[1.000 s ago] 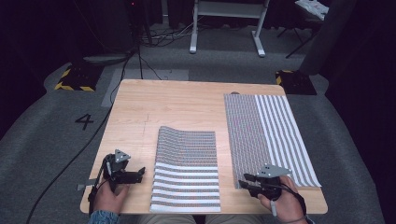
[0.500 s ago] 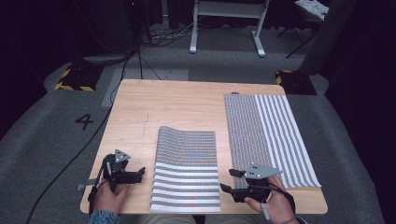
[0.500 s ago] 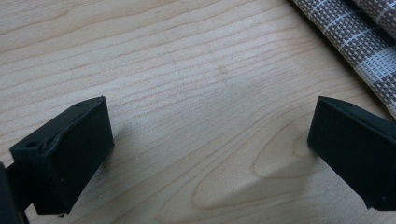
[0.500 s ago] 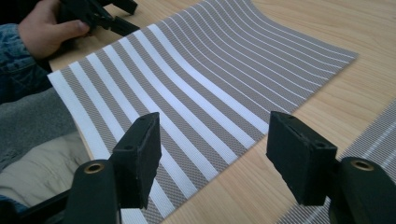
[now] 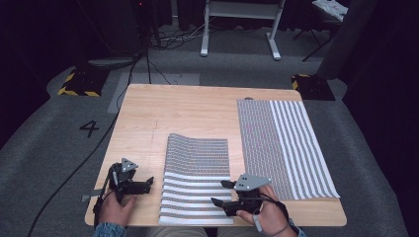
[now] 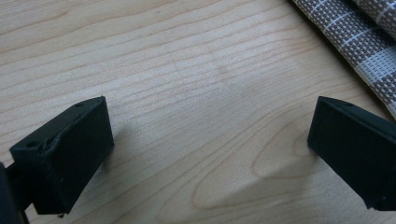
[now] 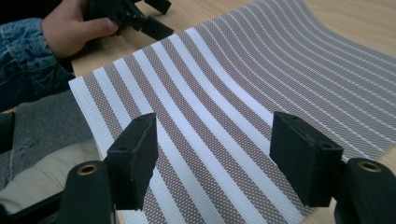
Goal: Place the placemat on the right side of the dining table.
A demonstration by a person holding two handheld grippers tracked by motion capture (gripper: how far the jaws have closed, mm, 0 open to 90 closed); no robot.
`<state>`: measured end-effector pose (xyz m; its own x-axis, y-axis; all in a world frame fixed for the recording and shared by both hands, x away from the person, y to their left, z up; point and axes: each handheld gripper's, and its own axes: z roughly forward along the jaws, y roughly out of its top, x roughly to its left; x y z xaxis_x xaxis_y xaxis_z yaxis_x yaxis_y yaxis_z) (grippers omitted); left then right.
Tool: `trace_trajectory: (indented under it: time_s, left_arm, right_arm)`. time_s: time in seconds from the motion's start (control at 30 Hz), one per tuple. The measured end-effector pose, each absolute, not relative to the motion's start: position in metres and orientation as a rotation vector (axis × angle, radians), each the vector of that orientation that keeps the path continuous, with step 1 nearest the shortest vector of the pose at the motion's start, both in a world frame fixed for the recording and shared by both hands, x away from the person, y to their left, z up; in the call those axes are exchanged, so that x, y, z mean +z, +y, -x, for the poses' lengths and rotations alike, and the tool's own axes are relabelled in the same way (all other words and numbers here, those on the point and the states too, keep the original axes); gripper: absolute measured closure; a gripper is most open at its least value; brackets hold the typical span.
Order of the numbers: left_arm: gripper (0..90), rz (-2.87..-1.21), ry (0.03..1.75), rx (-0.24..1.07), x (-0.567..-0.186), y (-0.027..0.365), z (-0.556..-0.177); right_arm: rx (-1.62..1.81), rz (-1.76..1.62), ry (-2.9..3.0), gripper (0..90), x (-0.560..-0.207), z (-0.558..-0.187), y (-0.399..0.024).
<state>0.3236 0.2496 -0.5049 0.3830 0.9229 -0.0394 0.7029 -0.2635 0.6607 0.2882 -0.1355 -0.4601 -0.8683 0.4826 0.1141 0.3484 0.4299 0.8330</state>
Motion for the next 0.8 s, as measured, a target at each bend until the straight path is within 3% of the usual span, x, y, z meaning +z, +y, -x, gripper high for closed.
trace_trajectory:
  time_s: [0.43,0.8]
  left_arm:
    - [0.2,-2.051,1.392,0.479,-0.505,0.250,-0.324]
    - [0.2,-2.052,1.390,0.476,-0.505,0.250,-0.324]
  right_arm:
    - [1.309,-0.715,2.581,29.4,-0.498,-0.300,-0.119]
    - [1.207,-0.578,2.635,17.7,-0.505,-0.297,-0.115]
